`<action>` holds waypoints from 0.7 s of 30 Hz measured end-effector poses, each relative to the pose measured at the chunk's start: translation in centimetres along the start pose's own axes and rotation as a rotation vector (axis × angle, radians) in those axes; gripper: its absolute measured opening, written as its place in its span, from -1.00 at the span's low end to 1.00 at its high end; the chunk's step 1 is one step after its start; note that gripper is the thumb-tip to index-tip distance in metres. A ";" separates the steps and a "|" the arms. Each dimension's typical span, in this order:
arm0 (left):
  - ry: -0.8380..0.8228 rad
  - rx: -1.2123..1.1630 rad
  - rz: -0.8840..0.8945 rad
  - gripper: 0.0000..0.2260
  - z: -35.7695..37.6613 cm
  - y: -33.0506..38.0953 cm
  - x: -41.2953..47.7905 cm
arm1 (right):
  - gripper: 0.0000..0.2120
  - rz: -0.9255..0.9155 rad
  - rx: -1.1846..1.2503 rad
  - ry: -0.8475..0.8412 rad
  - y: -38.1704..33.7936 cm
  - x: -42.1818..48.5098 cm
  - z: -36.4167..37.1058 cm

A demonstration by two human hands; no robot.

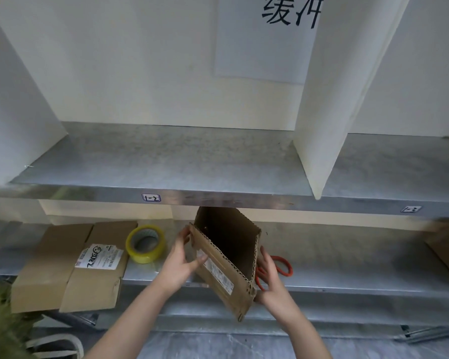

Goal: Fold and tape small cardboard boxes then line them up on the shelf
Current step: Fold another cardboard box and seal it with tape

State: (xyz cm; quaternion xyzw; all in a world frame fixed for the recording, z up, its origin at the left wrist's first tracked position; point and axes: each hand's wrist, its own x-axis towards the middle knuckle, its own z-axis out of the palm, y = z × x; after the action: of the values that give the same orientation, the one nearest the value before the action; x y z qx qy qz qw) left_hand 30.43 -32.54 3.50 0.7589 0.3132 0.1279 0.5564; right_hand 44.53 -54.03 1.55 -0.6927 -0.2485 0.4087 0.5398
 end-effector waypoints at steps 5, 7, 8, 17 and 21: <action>0.015 -0.011 -0.005 -0.25 0.2 -0.3 0.2 | 0.19 -0.043 -0.085 -0.136 0.0 -1.3 0.5; 0.037 0.002 0.000 -0.23 0.5 -0.3 0.1 | 0.12 -0.103 -0.101 -0.048 0.0 -1.2 0.9; 0.057 0.009 0.003 -0.22 0.5 -0.3 0.0 | 0.08 -0.129 -0.100 0.012 -0.1 -1.0 1.0; 0.109 0.254 0.143 -0.27 0.0 -0.3 -0.8 | -0.14 -0.124 -0.196 0.307 -0.7 1.4 -0.3; 0.105 0.194 0.132 -0.30 0.0 -0.7 -1.1 | -0.05 -0.092 -0.181 0.338 -0.6 1.9 0.9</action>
State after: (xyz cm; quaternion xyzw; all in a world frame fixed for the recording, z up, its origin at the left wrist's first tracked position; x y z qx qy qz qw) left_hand 29.36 -33.06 3.02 0.8204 0.3020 0.1729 0.4538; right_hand 44.86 -51.90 1.46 -0.7852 -0.2212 0.2375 0.5274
